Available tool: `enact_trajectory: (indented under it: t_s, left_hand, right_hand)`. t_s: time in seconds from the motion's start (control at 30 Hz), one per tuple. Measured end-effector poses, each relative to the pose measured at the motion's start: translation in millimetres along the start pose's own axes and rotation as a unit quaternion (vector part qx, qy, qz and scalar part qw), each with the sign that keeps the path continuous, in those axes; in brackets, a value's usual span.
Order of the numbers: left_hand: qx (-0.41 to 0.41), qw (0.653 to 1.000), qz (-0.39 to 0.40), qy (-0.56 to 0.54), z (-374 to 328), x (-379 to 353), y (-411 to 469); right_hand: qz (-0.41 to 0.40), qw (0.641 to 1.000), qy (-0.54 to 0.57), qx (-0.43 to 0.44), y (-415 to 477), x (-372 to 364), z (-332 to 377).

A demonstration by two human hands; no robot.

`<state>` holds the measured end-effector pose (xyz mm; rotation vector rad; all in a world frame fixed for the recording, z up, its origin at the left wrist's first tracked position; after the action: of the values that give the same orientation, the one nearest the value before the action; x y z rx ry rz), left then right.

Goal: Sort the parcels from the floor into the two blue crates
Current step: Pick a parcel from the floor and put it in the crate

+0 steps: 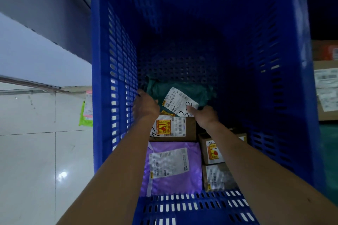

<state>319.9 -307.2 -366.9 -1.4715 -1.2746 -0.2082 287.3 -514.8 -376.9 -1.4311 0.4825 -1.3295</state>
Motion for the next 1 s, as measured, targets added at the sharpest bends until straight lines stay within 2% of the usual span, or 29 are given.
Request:
enact_trajectory:
  t_s: [0.37, 0.43, 0.57, 0.9, 1.0]
  left_hand:
    - [-0.008, 0.996, 0.074, 0.043, -21, 42, -61]
    - [-0.014, 0.993, 0.106, 0.044, -28, 56, -79]
    - [-0.077, 0.983, 0.158, 0.059, -46, 91, -119]
    - [-0.139, 0.971, 0.192, 0.039, -63, 180, -237]
    - [-0.171, 0.964, 0.194, 0.056, -63, 201, -261]
  right_hand:
    - [-0.044, 0.990, -0.123, -0.049, -67, 34, 4]
    - [-0.057, 0.988, -0.141, -0.037, -91, 43, 4]
    - [-0.044, 0.991, -0.130, -0.002, -145, 65, 2]
    - [0.010, 0.983, -0.184, 0.022, -291, 101, -22]
    - [0.008, 0.986, -0.156, 0.057, -321, 94, -28]
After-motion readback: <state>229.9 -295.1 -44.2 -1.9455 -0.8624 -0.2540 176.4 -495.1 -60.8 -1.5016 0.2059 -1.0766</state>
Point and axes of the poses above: each hand's wrist, its own y-axis towards the middle knuckle, its own x-axis out of the back of the hand, z = x × y, the point moved 2 cm from there along y, towards the middle knuckle, and after that the axes turned 10 degrees about -x, right-handed, at the moved point
